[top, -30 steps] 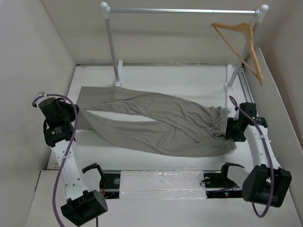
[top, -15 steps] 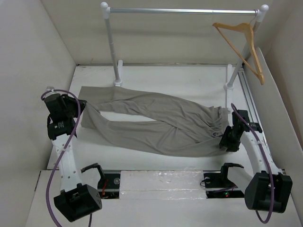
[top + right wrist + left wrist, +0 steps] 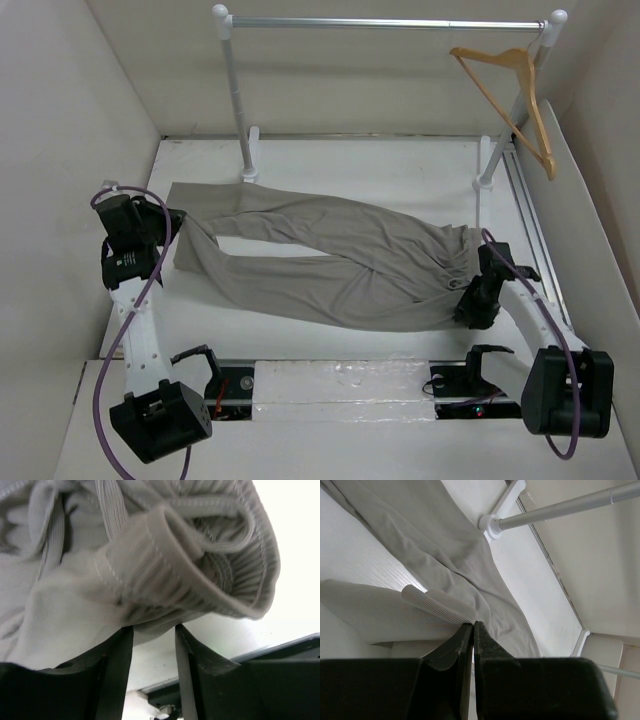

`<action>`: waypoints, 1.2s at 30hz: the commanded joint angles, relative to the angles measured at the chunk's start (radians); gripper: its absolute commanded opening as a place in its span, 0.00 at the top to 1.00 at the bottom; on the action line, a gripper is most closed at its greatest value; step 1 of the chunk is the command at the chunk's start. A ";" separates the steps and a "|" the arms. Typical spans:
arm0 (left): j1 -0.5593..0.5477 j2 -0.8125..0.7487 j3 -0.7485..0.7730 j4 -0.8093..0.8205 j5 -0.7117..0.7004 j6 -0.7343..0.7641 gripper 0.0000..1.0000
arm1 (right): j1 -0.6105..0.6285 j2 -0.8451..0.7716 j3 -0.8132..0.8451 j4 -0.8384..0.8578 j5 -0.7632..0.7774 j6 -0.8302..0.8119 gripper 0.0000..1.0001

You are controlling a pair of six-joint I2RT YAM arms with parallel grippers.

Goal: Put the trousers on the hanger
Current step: Fold the trousers

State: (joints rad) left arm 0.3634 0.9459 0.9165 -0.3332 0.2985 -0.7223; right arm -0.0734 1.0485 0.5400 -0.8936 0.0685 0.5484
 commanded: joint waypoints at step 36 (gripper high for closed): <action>-0.064 0.616 0.700 -0.193 -0.799 0.164 1.00 | -0.046 0.125 0.577 0.099 -0.125 -0.780 1.00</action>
State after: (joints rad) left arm 0.3092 1.5223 1.5642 -0.4969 -0.3958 -0.5800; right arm -0.1116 1.1450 1.0672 -0.8944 0.0025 -0.2104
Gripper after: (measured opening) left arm 0.006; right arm 0.009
